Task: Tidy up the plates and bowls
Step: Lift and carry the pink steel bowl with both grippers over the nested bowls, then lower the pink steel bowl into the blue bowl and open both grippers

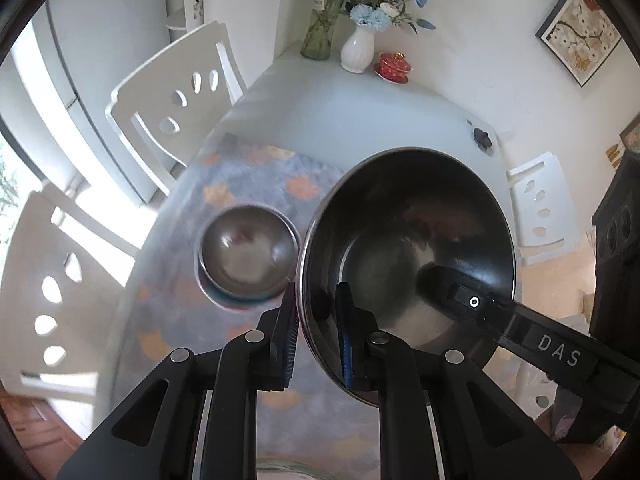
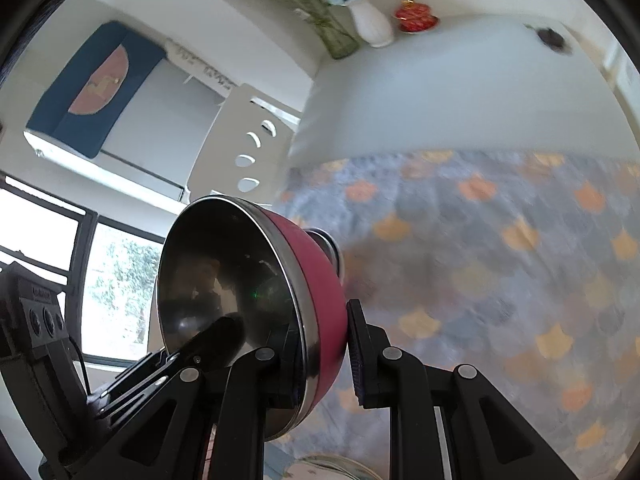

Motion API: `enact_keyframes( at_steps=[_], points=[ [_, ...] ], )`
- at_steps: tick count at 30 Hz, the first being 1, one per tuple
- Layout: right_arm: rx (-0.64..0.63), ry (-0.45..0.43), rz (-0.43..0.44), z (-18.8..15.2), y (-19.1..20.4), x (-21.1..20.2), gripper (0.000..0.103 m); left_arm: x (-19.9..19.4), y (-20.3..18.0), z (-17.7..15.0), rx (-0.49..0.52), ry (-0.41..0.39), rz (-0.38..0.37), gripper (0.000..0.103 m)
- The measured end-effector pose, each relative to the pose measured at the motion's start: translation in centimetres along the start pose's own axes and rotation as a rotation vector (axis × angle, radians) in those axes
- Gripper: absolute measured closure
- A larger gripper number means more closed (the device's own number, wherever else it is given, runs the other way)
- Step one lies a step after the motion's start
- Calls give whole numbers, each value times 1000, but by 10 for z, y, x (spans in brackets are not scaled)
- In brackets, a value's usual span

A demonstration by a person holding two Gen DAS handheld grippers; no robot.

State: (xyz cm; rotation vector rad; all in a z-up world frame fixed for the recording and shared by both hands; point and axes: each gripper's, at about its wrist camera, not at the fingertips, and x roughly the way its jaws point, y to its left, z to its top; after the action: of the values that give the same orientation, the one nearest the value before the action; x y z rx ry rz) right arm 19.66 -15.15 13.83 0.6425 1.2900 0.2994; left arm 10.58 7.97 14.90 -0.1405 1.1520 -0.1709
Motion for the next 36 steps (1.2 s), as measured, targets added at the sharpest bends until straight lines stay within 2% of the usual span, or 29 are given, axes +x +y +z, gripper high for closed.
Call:
enact_keyframes(
  at_steps=[7, 11, 26, 36],
  points=[
    [-99, 9, -31, 32, 57, 24, 84, 7, 46, 32, -6, 6, -19, 87],
    [-111, 39, -63, 35, 69, 53, 84, 29, 67, 36, -13, 39, -20, 87],
    [-11, 180, -152, 39, 34, 167, 83, 126, 109, 32, 0, 179, -82, 87],
    [-25, 213, -177, 39, 26, 191, 83, 144, 117, 30, -2, 198, -75, 87]
  ],
)
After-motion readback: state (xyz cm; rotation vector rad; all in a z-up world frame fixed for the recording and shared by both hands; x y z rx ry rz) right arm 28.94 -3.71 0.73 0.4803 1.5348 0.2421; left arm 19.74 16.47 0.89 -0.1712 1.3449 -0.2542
